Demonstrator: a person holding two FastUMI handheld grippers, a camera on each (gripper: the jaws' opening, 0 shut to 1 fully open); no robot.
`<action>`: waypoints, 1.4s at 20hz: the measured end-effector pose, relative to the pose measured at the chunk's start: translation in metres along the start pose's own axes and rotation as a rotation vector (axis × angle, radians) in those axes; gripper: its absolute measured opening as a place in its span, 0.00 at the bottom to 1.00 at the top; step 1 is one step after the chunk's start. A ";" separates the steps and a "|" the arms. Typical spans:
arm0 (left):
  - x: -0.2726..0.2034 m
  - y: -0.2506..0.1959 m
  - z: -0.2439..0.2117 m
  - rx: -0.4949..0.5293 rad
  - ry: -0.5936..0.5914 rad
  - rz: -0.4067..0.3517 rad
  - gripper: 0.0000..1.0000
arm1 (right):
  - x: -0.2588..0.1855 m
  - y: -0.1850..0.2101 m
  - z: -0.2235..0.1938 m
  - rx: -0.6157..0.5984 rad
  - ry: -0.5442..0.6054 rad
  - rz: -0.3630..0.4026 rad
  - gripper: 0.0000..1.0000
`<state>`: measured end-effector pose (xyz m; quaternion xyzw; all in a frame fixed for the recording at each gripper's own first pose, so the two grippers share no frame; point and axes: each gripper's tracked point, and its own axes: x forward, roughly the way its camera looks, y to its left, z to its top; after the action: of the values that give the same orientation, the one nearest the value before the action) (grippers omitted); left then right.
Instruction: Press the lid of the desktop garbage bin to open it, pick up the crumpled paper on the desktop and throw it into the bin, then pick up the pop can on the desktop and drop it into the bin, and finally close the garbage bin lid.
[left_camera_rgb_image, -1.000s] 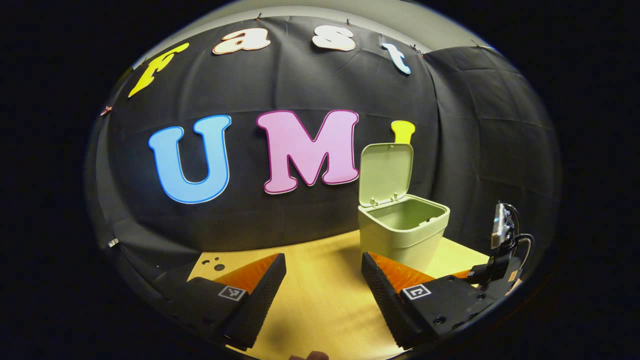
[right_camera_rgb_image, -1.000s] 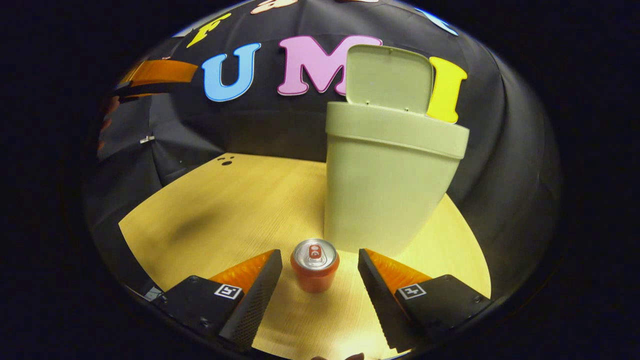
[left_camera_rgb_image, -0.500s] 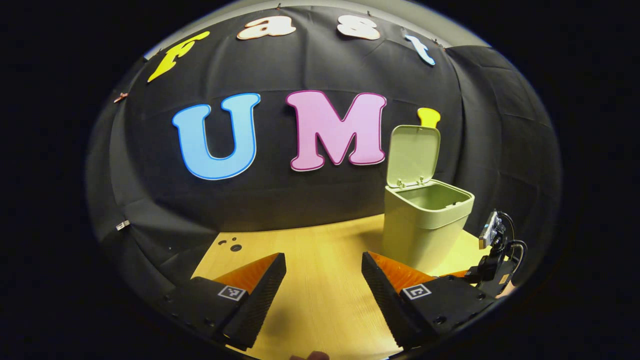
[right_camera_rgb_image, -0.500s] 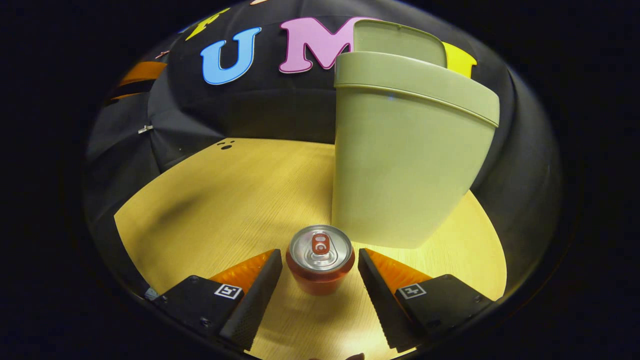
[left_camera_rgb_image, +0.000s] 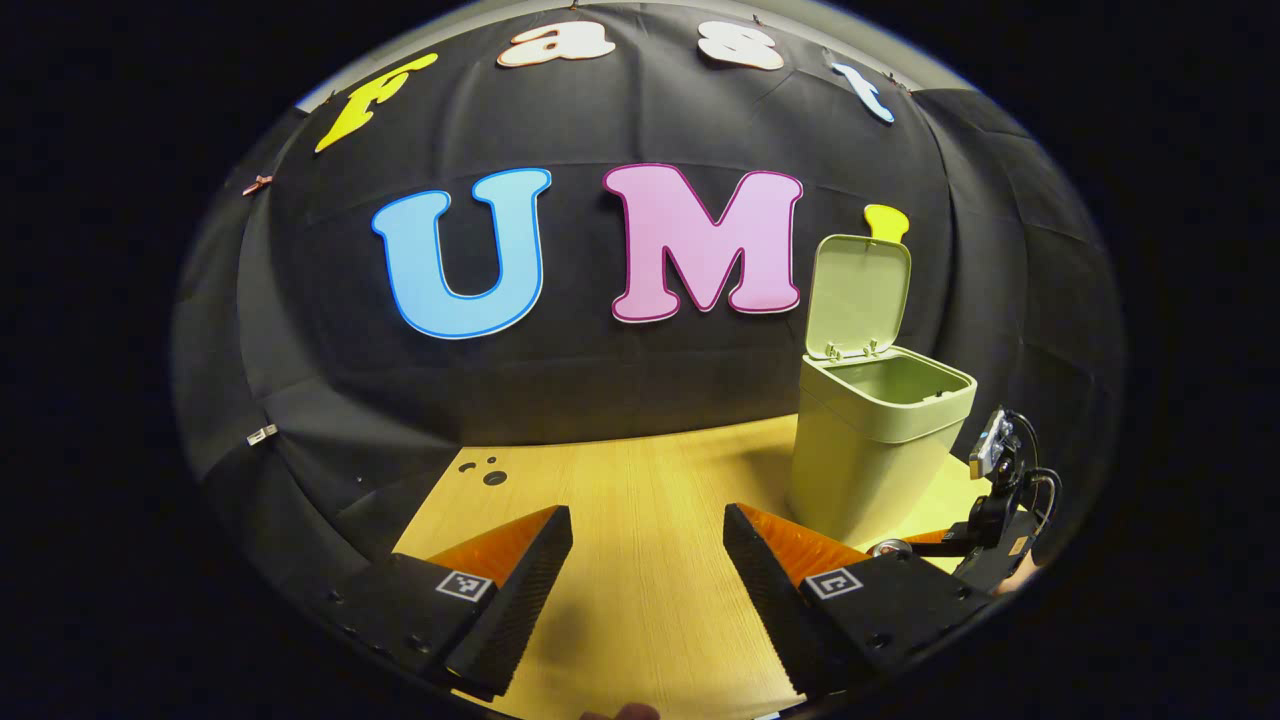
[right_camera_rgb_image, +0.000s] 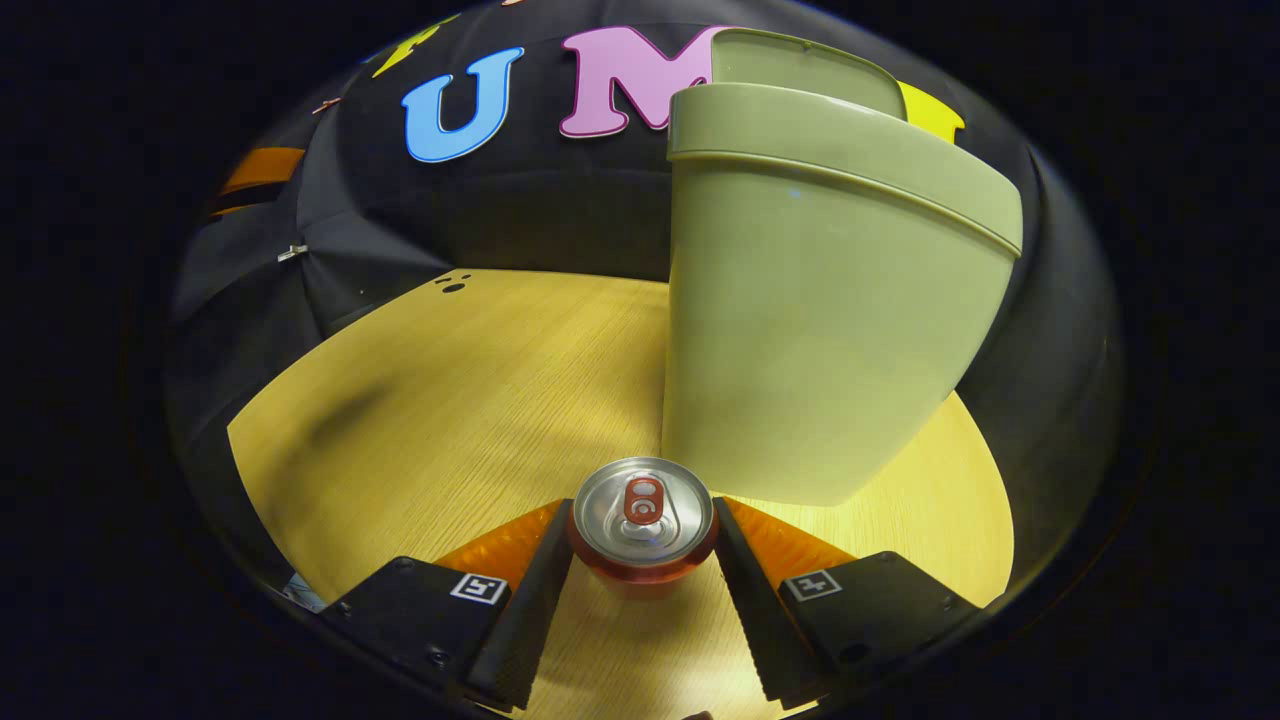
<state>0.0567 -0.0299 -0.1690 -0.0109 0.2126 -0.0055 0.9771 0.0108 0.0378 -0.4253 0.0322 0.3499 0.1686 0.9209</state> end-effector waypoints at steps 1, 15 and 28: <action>0.002 0.000 0.000 0.000 0.002 0.000 0.98 | -0.001 -0.002 0.005 0.001 -0.009 -0.003 0.84; 0.023 -0.032 0.024 0.021 -0.065 -0.074 0.98 | -0.107 -0.010 0.174 0.011 -0.204 0.005 0.84; 0.029 -0.043 0.025 -0.002 -0.067 -0.107 0.98 | -0.101 -0.066 0.300 0.124 -0.355 -0.062 0.84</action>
<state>0.0937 -0.0733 -0.1572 -0.0233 0.1788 -0.0572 0.9819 0.1559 -0.0409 -0.1467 0.1072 0.1922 0.1100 0.9693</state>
